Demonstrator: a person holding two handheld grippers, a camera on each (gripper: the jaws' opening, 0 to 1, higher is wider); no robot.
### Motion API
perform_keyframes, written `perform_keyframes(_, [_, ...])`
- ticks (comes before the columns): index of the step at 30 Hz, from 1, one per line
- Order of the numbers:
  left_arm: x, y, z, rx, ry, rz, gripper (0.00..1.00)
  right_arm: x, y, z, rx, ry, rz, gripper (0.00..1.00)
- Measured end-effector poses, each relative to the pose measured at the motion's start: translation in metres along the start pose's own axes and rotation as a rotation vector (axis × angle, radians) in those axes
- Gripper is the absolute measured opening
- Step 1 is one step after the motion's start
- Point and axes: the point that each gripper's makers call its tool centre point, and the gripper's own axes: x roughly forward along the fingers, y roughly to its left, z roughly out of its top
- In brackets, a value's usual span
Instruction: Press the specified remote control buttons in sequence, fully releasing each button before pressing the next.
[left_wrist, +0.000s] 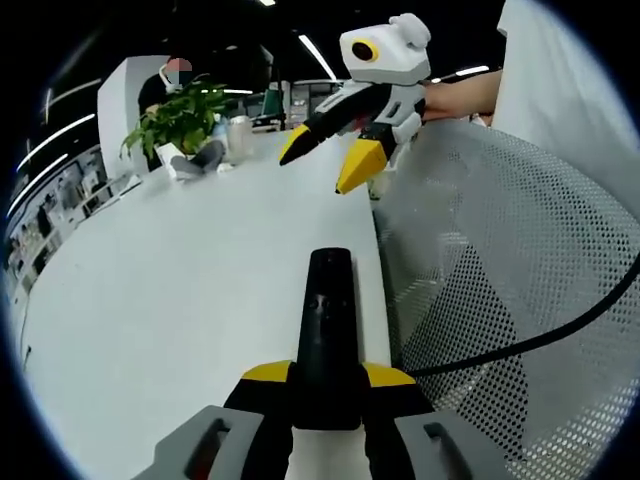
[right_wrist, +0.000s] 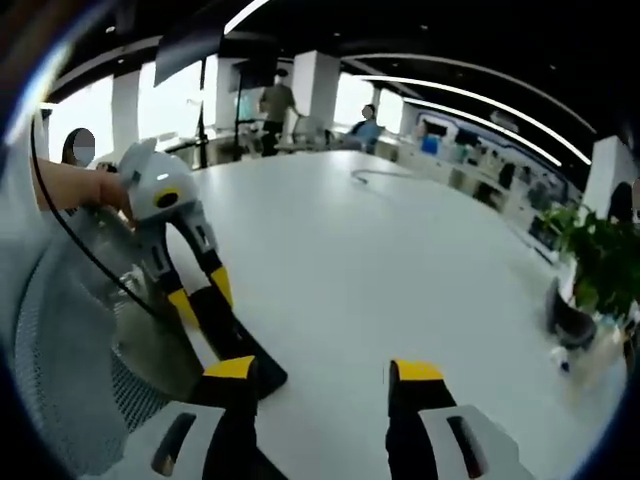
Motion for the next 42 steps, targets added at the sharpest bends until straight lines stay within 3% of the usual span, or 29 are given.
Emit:
perform_keyframes(13, [0.001, 0.000, 0.001, -0.001, -0.013, -0.013, 0.25, 0.003, 0.016, -0.003, 0.006, 0.024, 0.086, 0.22])
perform_keyframes(30, [0.004, -0.006, 0.004, 0.012, -0.031, -0.050, 0.25, 0.004, 0.023, -0.009, -0.012, 0.061, 0.119, 0.12])
perform_keyframes(42, [0.004, -0.006, 0.004, 0.015, -0.032, -0.052, 0.25, 0.008, 0.037, -0.017, -0.051, 0.118, 0.191, 0.02])
